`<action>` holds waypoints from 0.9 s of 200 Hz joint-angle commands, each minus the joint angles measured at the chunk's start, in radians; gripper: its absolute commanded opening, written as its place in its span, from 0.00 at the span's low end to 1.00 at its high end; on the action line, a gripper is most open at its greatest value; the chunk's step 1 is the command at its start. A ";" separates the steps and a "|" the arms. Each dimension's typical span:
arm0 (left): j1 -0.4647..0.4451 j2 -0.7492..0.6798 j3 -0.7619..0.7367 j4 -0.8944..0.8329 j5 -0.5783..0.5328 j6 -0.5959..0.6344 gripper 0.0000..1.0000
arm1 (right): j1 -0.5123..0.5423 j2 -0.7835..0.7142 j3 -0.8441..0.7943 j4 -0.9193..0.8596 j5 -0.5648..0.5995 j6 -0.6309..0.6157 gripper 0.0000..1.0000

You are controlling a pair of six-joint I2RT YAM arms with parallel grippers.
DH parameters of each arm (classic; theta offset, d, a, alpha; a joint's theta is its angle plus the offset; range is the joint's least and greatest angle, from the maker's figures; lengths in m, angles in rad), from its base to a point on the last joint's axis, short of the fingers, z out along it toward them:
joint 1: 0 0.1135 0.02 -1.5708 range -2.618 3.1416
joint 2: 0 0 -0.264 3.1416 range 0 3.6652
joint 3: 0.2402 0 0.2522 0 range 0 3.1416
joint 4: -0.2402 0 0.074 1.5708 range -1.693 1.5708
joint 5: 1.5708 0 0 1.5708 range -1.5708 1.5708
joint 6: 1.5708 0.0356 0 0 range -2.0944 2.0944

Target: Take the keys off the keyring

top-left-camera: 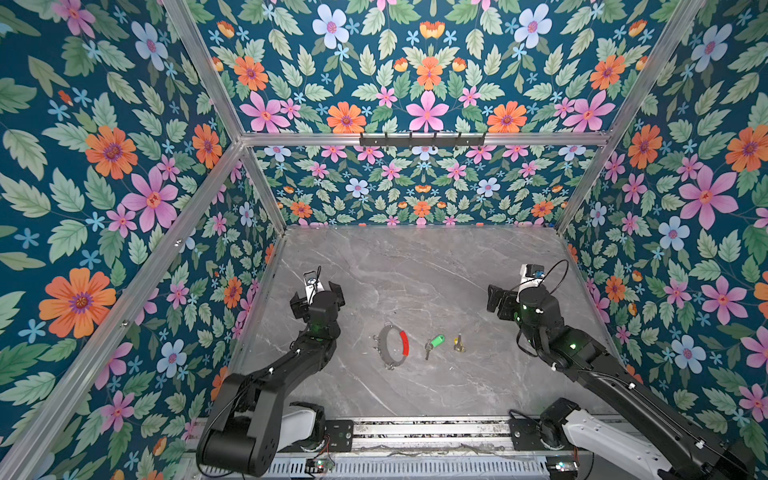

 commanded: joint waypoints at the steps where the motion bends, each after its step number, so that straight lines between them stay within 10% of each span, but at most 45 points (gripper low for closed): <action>1: 0.011 0.094 -0.012 0.208 0.012 0.116 1.00 | -0.014 -0.017 -0.022 0.026 -0.006 -0.017 0.99; 53: 0.083 0.246 -0.074 0.485 0.202 0.176 1.00 | -0.063 -0.052 -0.077 0.127 -0.002 -0.178 0.99; 101: 0.181 0.316 -0.122 0.618 0.419 0.128 1.00 | -0.400 -0.091 -0.227 0.375 -0.233 -0.261 0.99; 129: 0.193 0.331 -0.112 0.623 0.426 0.122 1.00 | -0.591 -0.051 -0.366 0.603 -0.399 -0.233 0.99; 180: 0.193 0.332 -0.130 0.654 0.307 0.092 1.00 | -0.601 0.219 -0.437 0.878 -0.373 -0.308 0.99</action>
